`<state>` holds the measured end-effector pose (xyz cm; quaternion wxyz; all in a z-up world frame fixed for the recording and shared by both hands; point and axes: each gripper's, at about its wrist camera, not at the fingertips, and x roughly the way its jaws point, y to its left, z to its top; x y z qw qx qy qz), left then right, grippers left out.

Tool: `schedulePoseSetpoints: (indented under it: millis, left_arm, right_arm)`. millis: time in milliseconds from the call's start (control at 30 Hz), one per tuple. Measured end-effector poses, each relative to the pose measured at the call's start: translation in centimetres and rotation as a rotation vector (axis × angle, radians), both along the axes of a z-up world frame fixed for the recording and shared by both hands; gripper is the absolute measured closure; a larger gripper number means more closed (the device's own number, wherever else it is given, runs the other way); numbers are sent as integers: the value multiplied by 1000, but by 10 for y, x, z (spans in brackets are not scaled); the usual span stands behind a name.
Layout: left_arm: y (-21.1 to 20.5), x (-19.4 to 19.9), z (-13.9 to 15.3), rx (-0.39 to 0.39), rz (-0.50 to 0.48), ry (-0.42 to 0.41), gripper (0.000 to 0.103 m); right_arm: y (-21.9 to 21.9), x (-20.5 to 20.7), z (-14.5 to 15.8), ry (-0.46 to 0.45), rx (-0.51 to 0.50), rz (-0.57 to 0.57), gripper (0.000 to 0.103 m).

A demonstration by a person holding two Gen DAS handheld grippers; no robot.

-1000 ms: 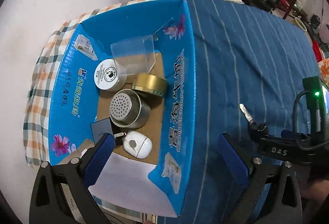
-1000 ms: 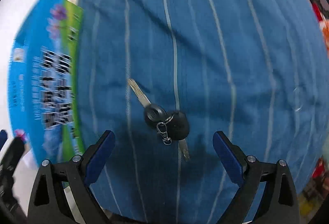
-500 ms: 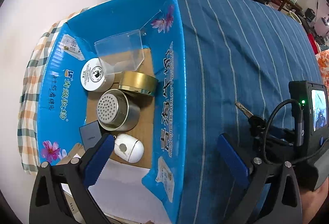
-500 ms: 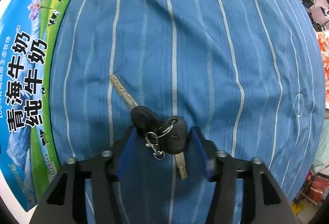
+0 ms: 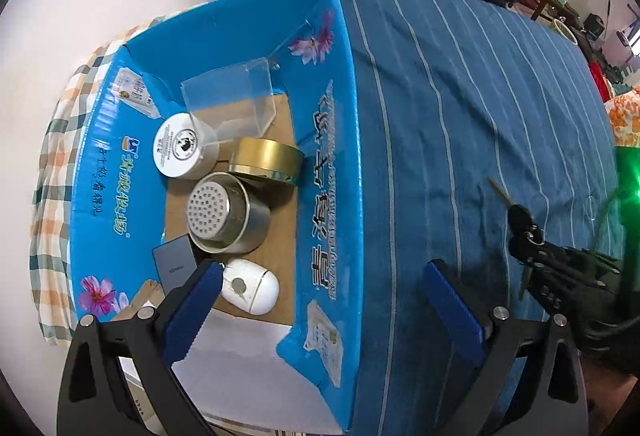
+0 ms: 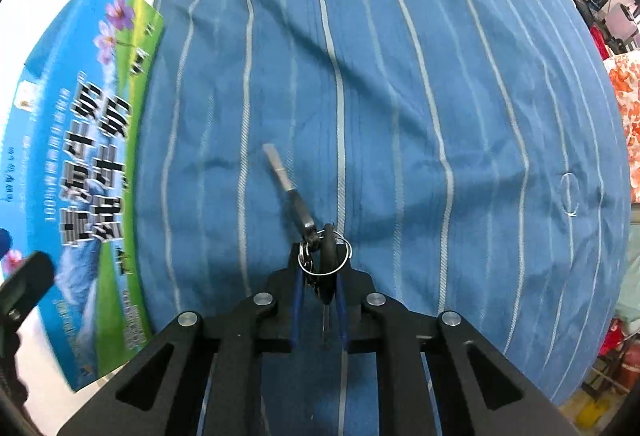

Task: Organize rigid objects
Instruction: 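Move the right tool to the keys and grasp them by the ring, then carry the keys with the right tool into the box and release them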

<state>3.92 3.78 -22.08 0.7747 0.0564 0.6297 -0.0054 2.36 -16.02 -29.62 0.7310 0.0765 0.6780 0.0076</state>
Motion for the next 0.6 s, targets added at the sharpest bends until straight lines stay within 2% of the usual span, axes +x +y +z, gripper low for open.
schedulePoseSetpoints:
  millis: [133,333,600]
  left_arm:
    - [2,0,10,19,-11,-27,0]
    - [11,1,31,-2,-1,-68,0]
    - [29,3,61,-15,17,-123,0]
  right_arm:
    - [-5,-9,27,-44,10,6,89]
    - [-4,-20,74,-109,45,19,89]
    - [17,-9,130,-175,129,46,89]
